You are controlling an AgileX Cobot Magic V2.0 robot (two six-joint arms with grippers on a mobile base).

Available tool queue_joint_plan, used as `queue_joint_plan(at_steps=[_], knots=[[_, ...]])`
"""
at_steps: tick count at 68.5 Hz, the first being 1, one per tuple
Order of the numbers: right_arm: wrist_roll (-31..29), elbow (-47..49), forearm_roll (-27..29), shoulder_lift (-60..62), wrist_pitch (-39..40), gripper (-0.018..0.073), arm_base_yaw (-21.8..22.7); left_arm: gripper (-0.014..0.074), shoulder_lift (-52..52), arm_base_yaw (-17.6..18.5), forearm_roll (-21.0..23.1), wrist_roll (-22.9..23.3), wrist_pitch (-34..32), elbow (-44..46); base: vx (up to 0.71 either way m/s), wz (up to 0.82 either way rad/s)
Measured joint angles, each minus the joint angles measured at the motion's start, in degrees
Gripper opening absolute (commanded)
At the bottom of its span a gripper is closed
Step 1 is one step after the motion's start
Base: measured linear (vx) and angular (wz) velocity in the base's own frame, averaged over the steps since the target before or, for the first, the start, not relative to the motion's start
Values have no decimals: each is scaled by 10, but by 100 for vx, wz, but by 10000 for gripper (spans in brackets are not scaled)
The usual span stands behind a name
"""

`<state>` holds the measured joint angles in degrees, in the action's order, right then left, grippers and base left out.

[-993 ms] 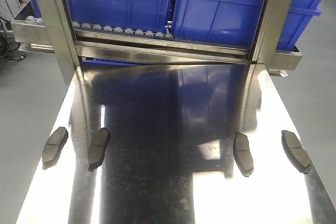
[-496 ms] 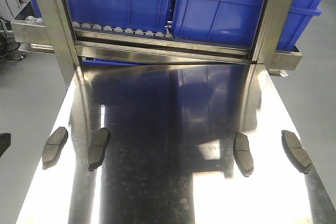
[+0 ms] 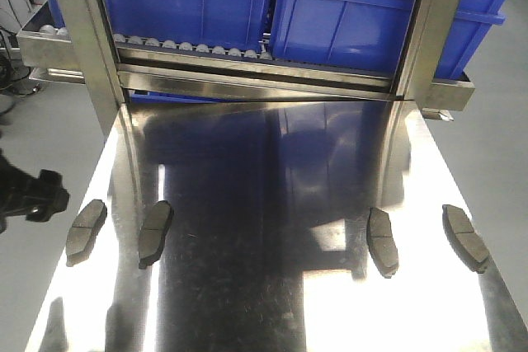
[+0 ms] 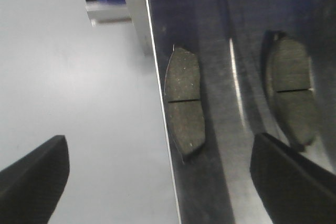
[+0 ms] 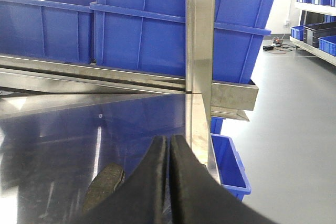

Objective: Move and align brake pads A on conveyor
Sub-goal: 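Lower the left gripper onto the brake pad nearest the left arm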

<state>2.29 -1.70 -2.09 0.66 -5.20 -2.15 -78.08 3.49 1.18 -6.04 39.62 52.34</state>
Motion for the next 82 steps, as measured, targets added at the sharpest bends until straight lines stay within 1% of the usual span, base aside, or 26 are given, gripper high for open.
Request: queue_joint_plan(at_steps=[8,14,20,27,35,57,82], knots=[[0,0,0,0,0,-3,0,641,-75,7,1,-18,10,42,0,0],[0,0,0,0,0,-3,0,638,-121,10,5,-22,18,72,0,0],[0,0,0,0,0,-3,0,632,-158,10,10,-27,30,96,0,0],[0,0,0,0,0,-3,0,627,-194,10,25,-45,46,119,0,0],[0,0,0,0,0,-3,0,624,-227,10,33,-52,59,133,0,0],[0,0,0,0,0,-3,0,603,-279,10,34,-53,63,136,0,0],[0,0,0,0,0,-3,0,584,-292,10,44,-54,65,139,0,0]])
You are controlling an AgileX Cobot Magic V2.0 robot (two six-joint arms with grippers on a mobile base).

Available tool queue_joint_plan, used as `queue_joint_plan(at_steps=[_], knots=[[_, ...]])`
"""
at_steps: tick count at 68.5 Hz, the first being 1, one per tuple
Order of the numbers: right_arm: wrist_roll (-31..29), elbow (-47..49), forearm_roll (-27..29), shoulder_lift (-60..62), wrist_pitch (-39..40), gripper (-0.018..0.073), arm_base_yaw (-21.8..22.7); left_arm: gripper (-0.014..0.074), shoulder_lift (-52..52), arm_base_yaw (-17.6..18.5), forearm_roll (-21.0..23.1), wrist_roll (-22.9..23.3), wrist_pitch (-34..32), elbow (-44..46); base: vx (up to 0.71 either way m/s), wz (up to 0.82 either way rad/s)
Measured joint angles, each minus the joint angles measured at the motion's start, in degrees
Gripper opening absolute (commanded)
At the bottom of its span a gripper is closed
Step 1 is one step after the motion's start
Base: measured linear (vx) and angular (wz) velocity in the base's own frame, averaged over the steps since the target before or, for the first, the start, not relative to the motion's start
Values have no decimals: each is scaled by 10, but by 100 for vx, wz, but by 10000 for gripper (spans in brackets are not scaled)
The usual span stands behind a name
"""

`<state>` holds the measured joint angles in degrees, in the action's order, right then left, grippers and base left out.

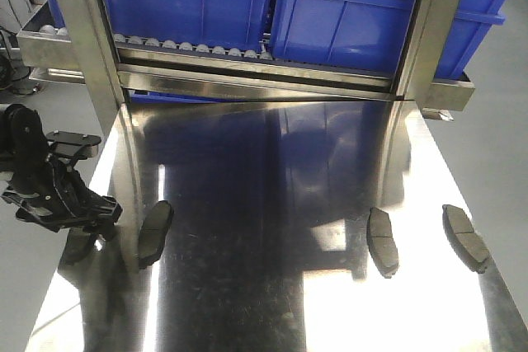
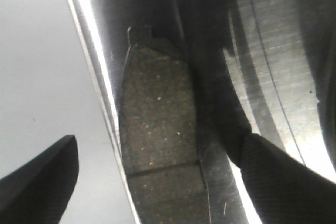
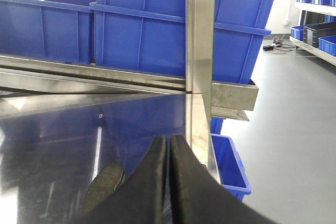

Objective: Move and align brake pads A on conveyor
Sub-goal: 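Lower the left gripper onto the brake pad nearest the left arm, then close the left gripper on the brake pad and lift it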

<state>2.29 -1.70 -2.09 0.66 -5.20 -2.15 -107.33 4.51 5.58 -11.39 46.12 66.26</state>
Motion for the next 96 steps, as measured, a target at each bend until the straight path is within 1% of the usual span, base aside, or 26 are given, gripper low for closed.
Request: queue_joint_plan(at_steps=[6,12,17,27,35,42,48,58,74,96], knots=[[0,0,0,0,0,-3,0,566,0,0,1,0,0,0,0,0],[0,0,0,0,0,-3,0,521,0,0,3,0,1,0,0,0],[0,0,0,0,0,-3,0,466,0,0,5,0,2,0,0,0],[0,0,0,0,0,-3,0,329,0,0,9,0,4,0,0,0],[0,0,0,0,0,-3,0,217,1,0,2,0,5,1,0,0],[0,0,0,0,0,-3,0,150,2,0,1,0,5,1,0,0],[0,0,0,0,0,-3,0,112,10,0,1,0,9,1,0,0],[0,0,0,0,0,-3,0,86,34,0,1,0,9,1,0,0],[0,0,0,0,0,-3,0,86,61,0,1,0,1,1,0,0],[0,0,0,0,0,-3,0,86,75,0,1,0,-4,-5,0,0]])
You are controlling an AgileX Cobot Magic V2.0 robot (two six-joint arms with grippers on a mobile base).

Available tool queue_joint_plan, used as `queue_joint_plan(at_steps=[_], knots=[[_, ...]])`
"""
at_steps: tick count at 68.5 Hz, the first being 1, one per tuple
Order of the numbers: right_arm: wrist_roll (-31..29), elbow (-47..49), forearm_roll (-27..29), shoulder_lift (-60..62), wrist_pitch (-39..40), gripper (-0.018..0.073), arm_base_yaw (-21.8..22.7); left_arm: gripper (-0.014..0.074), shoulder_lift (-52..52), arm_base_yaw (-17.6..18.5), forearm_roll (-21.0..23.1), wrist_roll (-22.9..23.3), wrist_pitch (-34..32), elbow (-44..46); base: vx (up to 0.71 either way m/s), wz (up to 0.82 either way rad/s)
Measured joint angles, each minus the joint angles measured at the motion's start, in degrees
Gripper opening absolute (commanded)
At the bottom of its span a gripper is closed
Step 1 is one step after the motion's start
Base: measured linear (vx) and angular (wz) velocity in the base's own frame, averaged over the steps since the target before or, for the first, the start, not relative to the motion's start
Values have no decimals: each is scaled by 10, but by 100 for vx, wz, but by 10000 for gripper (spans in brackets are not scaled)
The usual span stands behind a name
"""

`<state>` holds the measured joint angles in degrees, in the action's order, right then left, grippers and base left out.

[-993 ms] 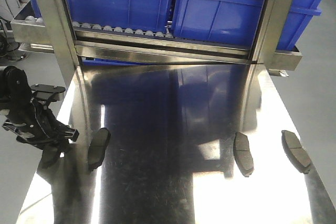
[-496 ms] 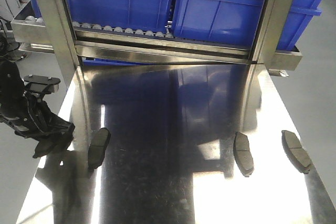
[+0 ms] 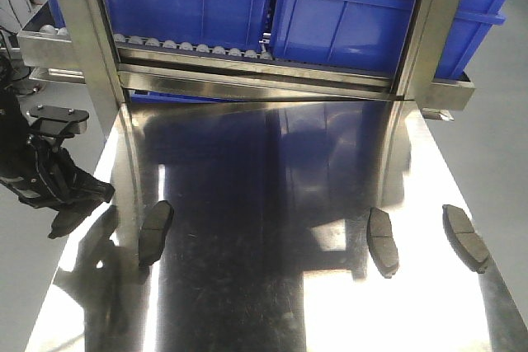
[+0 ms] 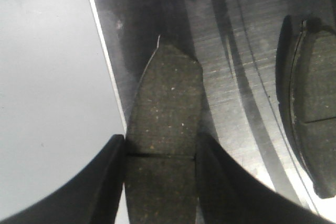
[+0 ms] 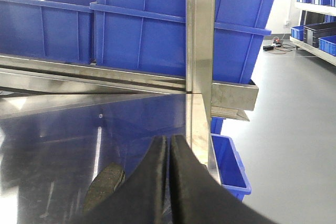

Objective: Move and align brake pads A on conveyor
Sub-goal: 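Close the left gripper on the brake pad and lift it, then move the right gripper toward the brake pad nearest the right arm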

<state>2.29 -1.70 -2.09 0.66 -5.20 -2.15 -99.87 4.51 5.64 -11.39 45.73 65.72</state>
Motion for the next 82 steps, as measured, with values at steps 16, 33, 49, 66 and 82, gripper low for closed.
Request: queue_joint_plan(at_steps=[16,33,49,66,82], knots=[[0,0,0,0,0,-3,0,88,106,0,0,0,-61,-70,0,0],[0,0,0,0,0,-3,0,90,266,0,0,0,-89,-173,0,0],[0,0,0,0,0,-3,0,90,441,0,19,0,-104,-260,0,0],[0,0,0,0,0,-3,0,91,642,0,39,0,-136,-361,0,0],[0,0,0,0,0,-3,0,91,804,0,40,0,-137,-426,0,0]])
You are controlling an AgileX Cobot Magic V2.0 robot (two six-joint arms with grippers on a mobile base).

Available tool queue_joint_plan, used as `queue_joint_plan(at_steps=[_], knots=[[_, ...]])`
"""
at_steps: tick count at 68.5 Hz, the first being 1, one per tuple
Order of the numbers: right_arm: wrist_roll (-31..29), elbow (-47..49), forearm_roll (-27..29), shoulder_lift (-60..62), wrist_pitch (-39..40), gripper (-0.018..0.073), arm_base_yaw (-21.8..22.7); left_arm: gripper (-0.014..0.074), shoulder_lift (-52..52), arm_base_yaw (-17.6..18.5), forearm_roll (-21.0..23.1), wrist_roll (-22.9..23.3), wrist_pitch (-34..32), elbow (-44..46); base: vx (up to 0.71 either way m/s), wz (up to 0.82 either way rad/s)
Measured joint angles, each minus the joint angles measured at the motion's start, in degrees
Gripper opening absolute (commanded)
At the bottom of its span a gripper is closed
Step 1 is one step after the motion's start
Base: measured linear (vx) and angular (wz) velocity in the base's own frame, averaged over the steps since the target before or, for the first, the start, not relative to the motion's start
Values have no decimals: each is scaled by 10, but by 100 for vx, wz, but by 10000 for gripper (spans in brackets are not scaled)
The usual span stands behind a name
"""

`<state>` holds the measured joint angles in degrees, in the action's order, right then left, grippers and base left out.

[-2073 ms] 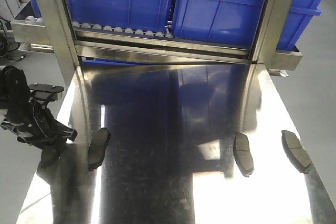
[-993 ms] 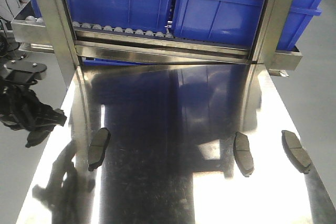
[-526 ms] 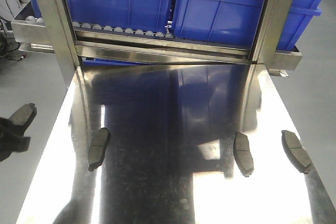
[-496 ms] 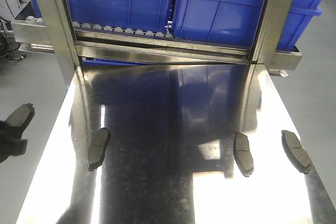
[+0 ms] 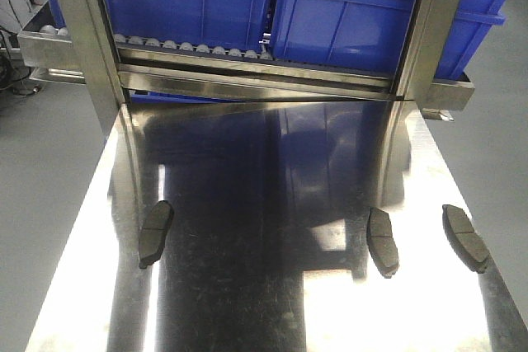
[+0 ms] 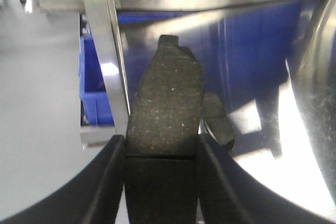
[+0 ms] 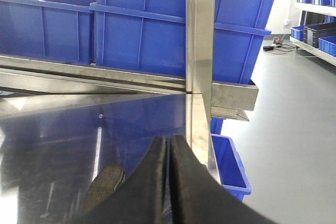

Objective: Move and align brake pads A on conveyor
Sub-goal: 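Move the right gripper toward the brake pad nearest the right arm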

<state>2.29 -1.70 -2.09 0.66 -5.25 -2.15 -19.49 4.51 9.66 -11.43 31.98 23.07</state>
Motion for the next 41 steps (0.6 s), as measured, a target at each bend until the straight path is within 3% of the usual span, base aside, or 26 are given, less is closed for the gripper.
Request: queue_joint_plan(at_steps=[13,41], knots=[[0,0,0,0,0,-3,0,91,48,0,0,1,1,-9,0,0],[0,0,0,0,0,-3,0,91,49,0,0,1,1,-9,0,0]])
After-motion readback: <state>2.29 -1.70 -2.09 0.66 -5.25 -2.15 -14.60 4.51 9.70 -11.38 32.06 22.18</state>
